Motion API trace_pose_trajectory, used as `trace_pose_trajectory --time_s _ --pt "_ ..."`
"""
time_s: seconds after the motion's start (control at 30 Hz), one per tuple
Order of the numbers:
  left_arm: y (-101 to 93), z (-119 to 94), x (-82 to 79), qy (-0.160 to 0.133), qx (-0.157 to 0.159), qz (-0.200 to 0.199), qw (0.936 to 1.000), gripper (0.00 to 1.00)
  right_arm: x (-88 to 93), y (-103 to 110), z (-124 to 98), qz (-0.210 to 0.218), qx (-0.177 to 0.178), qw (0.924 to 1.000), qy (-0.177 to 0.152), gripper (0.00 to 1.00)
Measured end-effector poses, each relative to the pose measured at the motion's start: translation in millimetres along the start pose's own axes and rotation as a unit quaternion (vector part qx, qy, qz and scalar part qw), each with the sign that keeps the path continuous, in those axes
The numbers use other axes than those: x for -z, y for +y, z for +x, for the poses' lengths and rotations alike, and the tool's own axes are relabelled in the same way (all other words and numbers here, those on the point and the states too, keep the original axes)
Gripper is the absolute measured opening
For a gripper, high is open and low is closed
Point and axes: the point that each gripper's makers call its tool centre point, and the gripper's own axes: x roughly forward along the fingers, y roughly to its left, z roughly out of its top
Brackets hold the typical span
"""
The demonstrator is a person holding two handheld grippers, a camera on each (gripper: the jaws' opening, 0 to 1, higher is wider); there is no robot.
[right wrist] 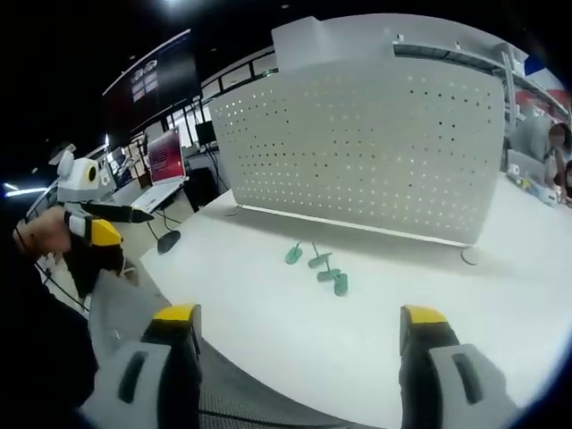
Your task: Insert the hook assembly into the mounting plate slot until the hook locks in place.
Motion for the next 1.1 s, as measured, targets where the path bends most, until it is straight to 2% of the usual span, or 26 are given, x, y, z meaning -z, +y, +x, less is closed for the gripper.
trace_pose_trajectory --time_s 0.27,0.47,0.7,1.1 --pt "12.7 -2.4 0.3 -0.002 -0.011 -0.008 0.9999 1.0 -7.8 2.2 7.3 -0.012 -0.007 0.9999 0.005 0.89" --pt "15.9 -1.0 0.0 0.005 -0.01 -0.005 0.9999 1.0 -12.0 -0.8 7.0 -0.002 0.0 1.0 -0.001 0.88" --pt "14.6 0.7 -1.1 0.009 -0.005 -0.004 0.9999 1.0 -8.6 -1.6 6.3 0.0 0.003 1.0 0.003 0.88" --pt "18.6 -3.0 6.3 0.015 -0.01 -0.009 0.9998 1.0 -3.8 -3.1 4.5 0.013 0.009 0.9998 0.009 0.88"
